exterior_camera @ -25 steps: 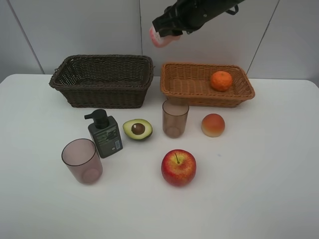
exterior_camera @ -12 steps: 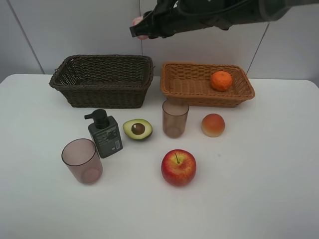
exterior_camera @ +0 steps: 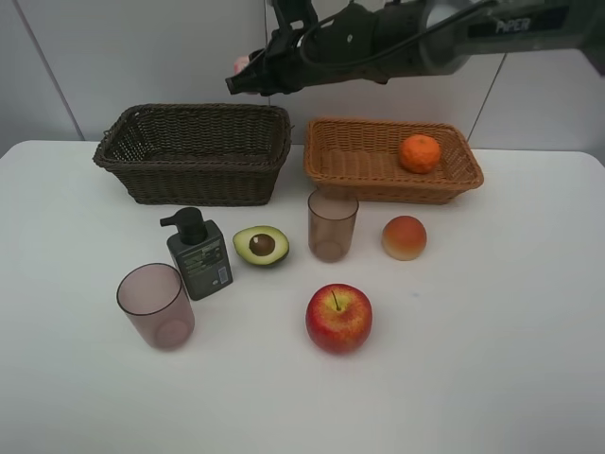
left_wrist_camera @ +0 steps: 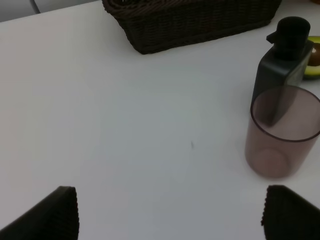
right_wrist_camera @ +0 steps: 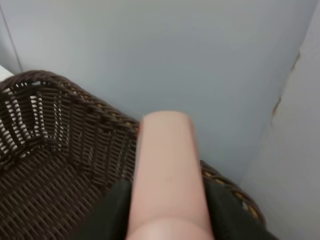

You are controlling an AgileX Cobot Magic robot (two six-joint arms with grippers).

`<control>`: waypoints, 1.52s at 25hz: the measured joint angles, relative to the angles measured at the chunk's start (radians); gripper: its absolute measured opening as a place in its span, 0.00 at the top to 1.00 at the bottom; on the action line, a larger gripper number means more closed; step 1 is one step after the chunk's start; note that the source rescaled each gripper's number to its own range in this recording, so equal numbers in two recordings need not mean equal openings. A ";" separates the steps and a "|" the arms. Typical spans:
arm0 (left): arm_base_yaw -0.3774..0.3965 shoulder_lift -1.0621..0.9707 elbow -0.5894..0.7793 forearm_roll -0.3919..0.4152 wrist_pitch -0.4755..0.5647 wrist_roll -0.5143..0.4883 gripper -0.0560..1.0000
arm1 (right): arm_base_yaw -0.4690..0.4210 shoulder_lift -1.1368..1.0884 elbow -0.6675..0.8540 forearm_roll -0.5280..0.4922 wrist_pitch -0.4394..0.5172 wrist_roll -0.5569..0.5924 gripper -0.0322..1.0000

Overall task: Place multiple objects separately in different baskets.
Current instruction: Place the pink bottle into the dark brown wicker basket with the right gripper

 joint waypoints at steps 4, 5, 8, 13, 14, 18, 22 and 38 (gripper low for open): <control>0.000 0.000 0.000 0.000 0.000 0.000 0.03 | 0.008 0.047 -0.006 0.003 0.001 0.000 0.97; 0.000 0.000 0.000 0.000 0.000 0.000 0.03 | 0.008 0.054 -0.006 0.007 0.002 0.000 0.97; 0.000 0.000 0.000 0.000 0.000 0.000 0.03 | 0.008 0.069 -0.007 0.014 0.003 0.001 0.97; 0.000 0.000 0.000 0.000 0.000 0.000 0.03 | 0.008 0.090 -0.007 0.015 0.008 0.001 0.97; 0.000 0.000 0.000 0.000 0.000 0.000 0.03 | 0.008 0.093 -0.007 0.018 0.010 0.001 0.97; 0.000 0.000 0.000 0.000 0.000 0.000 0.03 | 0.014 0.102 -0.007 0.041 0.012 0.002 0.97; 0.000 0.000 0.000 0.000 0.000 0.000 0.03 | 0.020 0.103 -0.007 0.044 0.009 0.002 0.97; 0.000 0.000 0.000 0.000 0.000 0.000 0.03 | 0.020 0.113 -0.007 0.058 -0.015 0.004 0.48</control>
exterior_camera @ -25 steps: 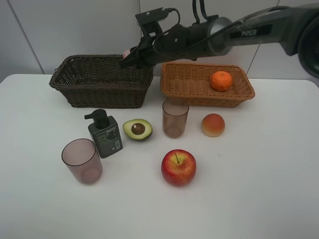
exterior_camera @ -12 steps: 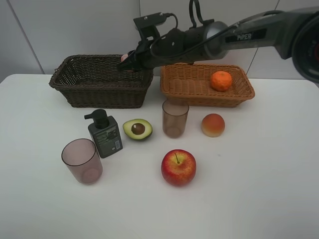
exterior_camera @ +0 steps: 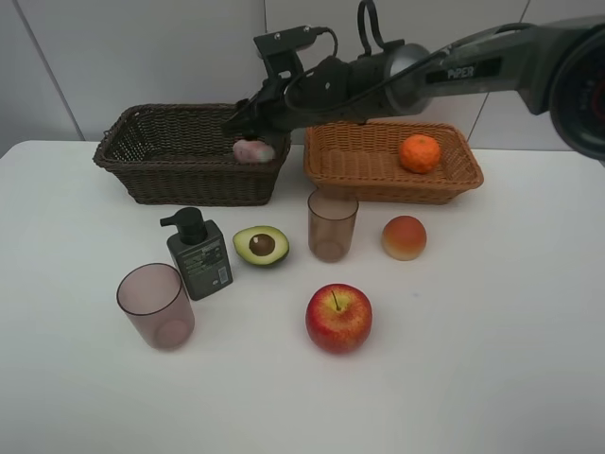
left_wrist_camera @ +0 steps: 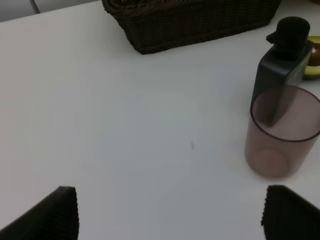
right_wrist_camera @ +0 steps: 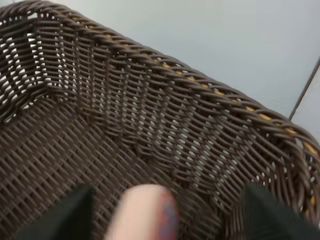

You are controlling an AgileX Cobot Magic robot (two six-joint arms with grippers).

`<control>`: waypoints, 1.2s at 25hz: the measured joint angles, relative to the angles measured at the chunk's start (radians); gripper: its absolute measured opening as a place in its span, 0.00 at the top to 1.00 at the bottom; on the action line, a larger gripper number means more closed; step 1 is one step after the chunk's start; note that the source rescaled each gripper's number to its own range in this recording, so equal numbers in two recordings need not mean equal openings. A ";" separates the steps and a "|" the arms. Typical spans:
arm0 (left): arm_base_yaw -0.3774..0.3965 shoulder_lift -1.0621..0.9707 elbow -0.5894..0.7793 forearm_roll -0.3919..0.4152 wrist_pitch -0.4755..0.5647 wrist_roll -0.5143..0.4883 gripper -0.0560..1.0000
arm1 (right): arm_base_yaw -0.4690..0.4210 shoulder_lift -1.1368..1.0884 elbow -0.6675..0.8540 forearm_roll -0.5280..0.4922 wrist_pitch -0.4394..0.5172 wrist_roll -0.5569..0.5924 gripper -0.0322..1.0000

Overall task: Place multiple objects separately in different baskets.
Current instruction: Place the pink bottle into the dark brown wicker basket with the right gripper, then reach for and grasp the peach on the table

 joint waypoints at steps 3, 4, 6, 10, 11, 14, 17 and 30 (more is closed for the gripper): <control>0.000 0.000 0.000 0.000 0.000 0.000 0.03 | 0.000 0.000 0.000 0.008 -0.003 0.000 0.29; 0.000 0.000 0.000 0.000 0.000 0.000 0.03 | 0.000 0.000 0.000 0.008 -0.004 0.000 0.26; 0.000 0.000 0.000 0.000 0.000 0.000 0.03 | 0.000 0.000 0.000 0.009 -0.007 0.000 0.24; 0.000 0.000 0.000 0.000 0.000 0.000 0.03 | 0.000 0.000 0.000 0.009 -0.008 0.000 0.23; 0.000 0.000 0.000 0.000 0.000 0.000 0.03 | 0.000 0.000 0.000 0.009 -0.008 0.000 0.23; 0.000 0.000 0.000 0.000 0.000 0.000 0.03 | 0.000 0.000 0.000 0.009 -0.008 0.000 0.23; 0.000 0.000 0.000 0.000 0.000 0.000 0.03 | 0.000 -0.001 0.000 0.011 -0.006 0.000 0.23; 0.000 0.000 0.000 0.000 0.000 0.000 0.03 | 0.000 -0.101 0.000 0.004 0.097 0.022 0.16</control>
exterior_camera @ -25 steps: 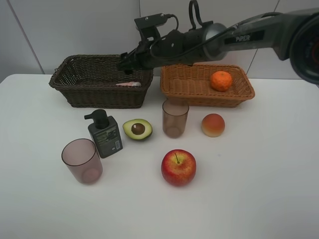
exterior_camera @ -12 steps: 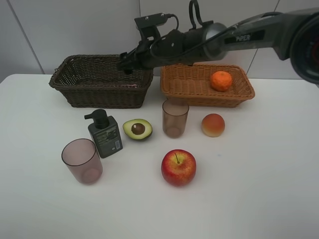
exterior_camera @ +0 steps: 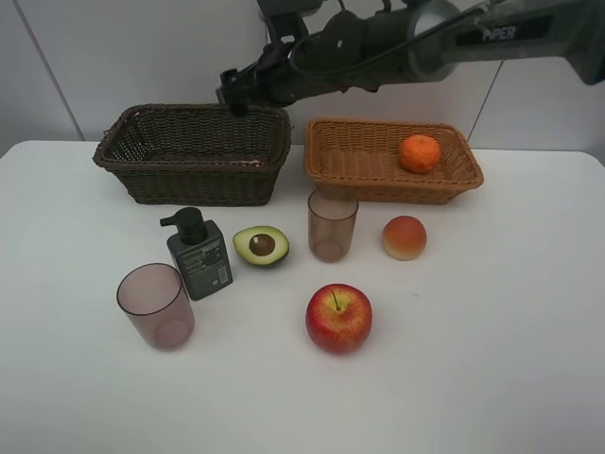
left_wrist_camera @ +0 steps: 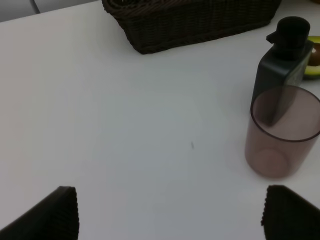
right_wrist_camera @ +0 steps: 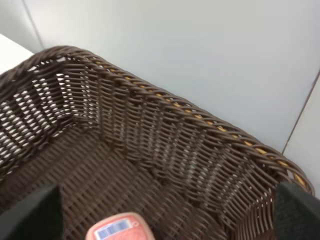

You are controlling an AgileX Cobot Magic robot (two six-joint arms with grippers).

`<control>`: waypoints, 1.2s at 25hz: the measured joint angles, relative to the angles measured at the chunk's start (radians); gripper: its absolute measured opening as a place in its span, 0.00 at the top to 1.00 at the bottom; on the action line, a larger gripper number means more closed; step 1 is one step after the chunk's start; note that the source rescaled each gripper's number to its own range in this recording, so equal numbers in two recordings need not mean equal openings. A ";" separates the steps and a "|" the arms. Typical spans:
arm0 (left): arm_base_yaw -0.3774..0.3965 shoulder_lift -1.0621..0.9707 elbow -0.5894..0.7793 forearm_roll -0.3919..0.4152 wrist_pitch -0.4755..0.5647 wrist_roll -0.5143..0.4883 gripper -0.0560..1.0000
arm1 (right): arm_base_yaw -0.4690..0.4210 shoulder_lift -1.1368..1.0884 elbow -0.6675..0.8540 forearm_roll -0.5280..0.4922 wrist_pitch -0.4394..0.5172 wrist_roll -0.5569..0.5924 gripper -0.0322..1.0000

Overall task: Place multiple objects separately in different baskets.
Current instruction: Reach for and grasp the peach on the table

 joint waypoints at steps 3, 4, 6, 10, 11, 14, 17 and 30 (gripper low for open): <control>0.000 0.000 0.000 0.000 0.000 0.000 0.03 | 0.000 -0.035 0.000 -0.029 0.074 0.001 0.16; 0.000 0.000 0.000 0.000 0.000 0.000 0.03 | 0.000 -0.049 0.000 -0.041 0.107 0.004 0.16; 0.000 0.000 0.000 0.000 0.000 0.000 0.03 | -0.001 -0.077 0.000 -0.082 0.171 0.028 0.16; 0.000 0.000 0.000 0.000 0.000 0.000 0.03 | -0.008 -0.148 0.000 -0.220 0.328 0.107 0.16; 0.000 0.000 0.000 0.000 0.000 0.000 0.03 | -0.013 -0.167 0.000 -0.252 0.376 0.130 0.16; 0.000 0.000 0.000 0.000 0.000 0.000 0.03 | -0.018 -0.198 0.000 -0.325 0.476 0.167 0.16; 0.000 0.000 0.000 0.000 0.000 0.000 0.03 | -0.028 -0.237 0.000 -0.409 0.615 0.210 0.16; 0.000 0.000 0.000 0.000 0.000 0.000 0.03 | -0.087 -0.364 0.085 -0.527 0.947 0.232 0.16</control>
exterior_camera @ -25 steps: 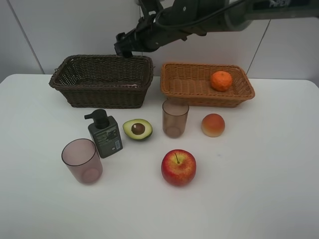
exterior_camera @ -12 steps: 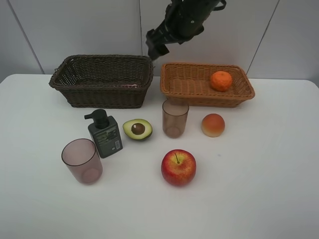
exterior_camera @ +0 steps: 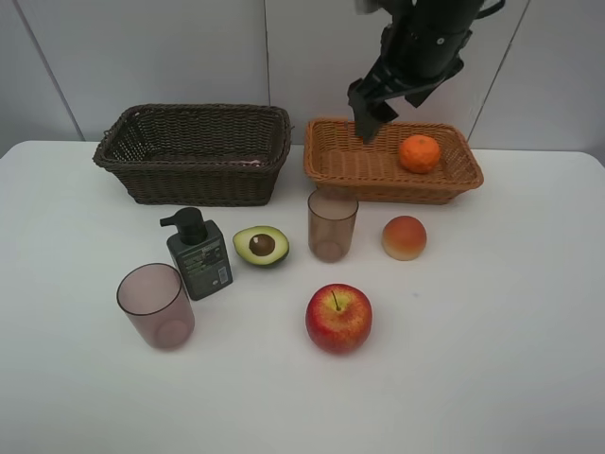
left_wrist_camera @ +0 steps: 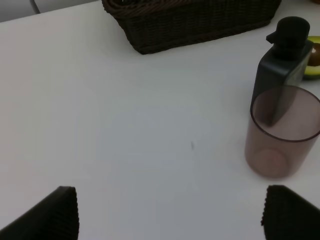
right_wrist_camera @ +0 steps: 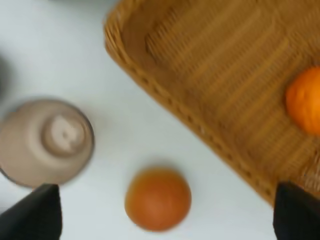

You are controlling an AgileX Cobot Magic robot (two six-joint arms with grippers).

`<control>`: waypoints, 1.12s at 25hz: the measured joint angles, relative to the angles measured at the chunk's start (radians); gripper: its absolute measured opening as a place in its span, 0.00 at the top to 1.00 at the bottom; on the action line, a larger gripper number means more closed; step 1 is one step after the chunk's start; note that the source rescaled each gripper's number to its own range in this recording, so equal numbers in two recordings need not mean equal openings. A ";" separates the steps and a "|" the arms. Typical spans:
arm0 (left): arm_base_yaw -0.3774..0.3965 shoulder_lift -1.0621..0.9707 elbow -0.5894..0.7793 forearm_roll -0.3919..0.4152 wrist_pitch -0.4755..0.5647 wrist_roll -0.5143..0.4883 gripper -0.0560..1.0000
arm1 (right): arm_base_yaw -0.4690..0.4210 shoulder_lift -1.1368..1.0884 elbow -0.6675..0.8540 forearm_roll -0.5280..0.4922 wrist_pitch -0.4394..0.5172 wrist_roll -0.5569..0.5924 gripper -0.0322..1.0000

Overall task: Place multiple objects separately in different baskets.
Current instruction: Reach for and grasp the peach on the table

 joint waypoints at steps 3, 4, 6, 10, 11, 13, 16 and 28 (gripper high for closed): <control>0.000 0.000 0.000 0.000 0.000 0.000 0.03 | -0.034 -0.023 0.097 0.000 -0.021 -0.013 0.16; 0.000 0.000 0.000 0.000 0.000 0.000 0.03 | -0.045 -0.028 0.130 0.009 -0.031 -0.017 0.16; 0.000 0.000 0.000 0.000 0.000 0.000 0.03 | -0.063 -0.032 0.186 0.031 -0.058 -0.029 0.16; 0.000 0.000 0.000 0.000 0.000 0.000 0.03 | -0.090 -0.034 0.268 0.063 -0.118 -0.041 0.16; 0.000 0.000 0.000 0.000 0.000 0.000 0.03 | -0.094 -0.034 0.287 0.063 -0.134 -0.044 0.16; 0.000 0.000 0.000 0.000 0.000 0.000 0.03 | -0.104 -0.034 0.321 0.072 -0.160 -0.048 0.16; 0.000 0.000 0.000 0.000 0.000 0.000 0.03 | -0.125 -0.034 0.367 0.090 -0.219 -0.051 0.16; 0.000 0.000 0.000 0.000 0.000 0.000 0.03 | -0.141 0.082 0.383 0.111 -0.277 -0.052 0.16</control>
